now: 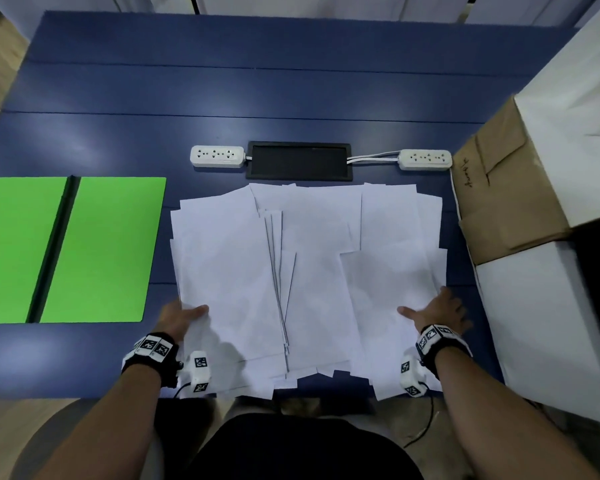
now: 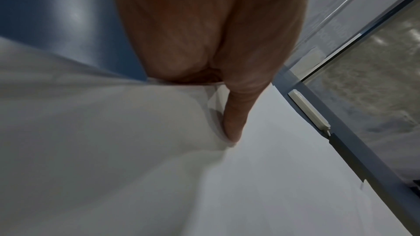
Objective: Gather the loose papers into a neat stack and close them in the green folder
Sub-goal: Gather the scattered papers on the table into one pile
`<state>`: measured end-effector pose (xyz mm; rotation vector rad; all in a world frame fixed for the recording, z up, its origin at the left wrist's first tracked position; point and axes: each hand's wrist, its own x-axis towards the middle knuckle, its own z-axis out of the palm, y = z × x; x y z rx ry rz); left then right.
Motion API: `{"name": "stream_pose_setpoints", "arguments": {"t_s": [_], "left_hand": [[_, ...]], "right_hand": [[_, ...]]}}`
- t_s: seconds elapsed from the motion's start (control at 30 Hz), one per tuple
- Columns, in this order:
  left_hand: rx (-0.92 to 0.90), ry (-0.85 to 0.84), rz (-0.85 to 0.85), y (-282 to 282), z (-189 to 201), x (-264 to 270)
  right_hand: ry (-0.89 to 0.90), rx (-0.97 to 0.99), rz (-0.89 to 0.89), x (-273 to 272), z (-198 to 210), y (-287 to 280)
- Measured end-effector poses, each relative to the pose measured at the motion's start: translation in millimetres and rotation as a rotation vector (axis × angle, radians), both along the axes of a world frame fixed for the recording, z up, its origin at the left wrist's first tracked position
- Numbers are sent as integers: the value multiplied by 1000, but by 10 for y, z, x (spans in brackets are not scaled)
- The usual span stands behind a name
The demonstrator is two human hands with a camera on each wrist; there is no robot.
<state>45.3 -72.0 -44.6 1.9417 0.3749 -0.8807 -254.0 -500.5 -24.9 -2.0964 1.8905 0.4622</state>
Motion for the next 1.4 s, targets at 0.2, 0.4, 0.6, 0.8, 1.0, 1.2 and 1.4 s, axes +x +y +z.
{"name": "stream_pose_setpoints", "arguments": {"t_s": [0.2,0.4,0.6,0.8,1.0,1.2,1.4], "left_hand": [[-19,-2,33,-51,79,-17],[-31,18,41,-34,70,-14],[-23,21,23,-21,70,13],[-30,17,16,-31,78,15],[-22,2,11,-32,63,26],[-4,4,-1,-48,59,41],[16,-9,-14,-61,75,36]], "right_hand": [[-86,28,6,-9,23,19],[-145,15,7,-37,39,17],[-568,156,-132,48,70,86],[-510,215,-48,658,105,691],[-420,259,-113,1069,108,1065],[-432,305,-137,1056,21,1141],[-423,203,127,1076,28,1098]]}}
